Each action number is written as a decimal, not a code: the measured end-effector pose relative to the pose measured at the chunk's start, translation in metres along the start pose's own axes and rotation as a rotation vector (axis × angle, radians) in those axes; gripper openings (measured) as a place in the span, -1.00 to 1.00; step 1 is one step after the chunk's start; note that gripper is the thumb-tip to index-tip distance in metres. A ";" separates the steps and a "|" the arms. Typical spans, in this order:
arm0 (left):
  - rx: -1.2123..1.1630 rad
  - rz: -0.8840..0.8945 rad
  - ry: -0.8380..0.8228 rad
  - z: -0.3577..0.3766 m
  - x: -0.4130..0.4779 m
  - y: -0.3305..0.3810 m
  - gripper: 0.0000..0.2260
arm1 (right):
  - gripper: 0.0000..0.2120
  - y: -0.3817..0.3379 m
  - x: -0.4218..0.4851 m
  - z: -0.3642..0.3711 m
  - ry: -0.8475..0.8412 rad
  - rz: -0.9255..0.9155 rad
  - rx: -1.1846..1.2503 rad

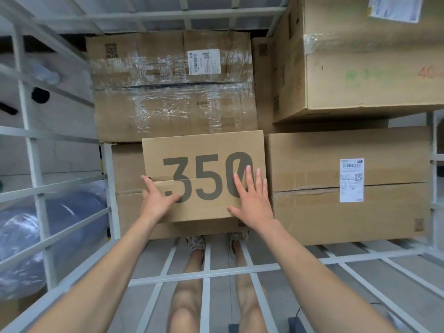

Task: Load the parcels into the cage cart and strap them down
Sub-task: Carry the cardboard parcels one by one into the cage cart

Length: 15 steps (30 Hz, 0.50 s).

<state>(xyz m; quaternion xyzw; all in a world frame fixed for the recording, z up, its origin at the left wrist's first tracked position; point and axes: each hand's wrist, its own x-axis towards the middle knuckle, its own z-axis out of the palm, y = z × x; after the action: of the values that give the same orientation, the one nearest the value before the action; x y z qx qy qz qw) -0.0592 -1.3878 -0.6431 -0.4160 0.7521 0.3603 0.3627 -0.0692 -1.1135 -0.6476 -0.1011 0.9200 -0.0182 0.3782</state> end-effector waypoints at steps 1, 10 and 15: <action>-0.003 0.005 -0.009 0.002 -0.001 0.001 0.10 | 0.01 0.003 0.000 -0.002 -0.006 0.006 0.004; -0.039 0.094 0.055 0.001 -0.025 0.012 -0.13 | -0.12 0.008 -0.009 -0.021 -0.064 0.026 0.033; 0.131 0.307 0.066 0.006 -0.091 0.036 -0.27 | -0.22 0.002 -0.053 -0.051 0.016 0.031 0.139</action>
<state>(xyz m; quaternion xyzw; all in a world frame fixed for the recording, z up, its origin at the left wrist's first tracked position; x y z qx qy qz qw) -0.0543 -1.3352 -0.5603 -0.2834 0.8401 0.3479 0.3049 -0.0687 -1.1036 -0.5748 -0.0603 0.9210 -0.0769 0.3772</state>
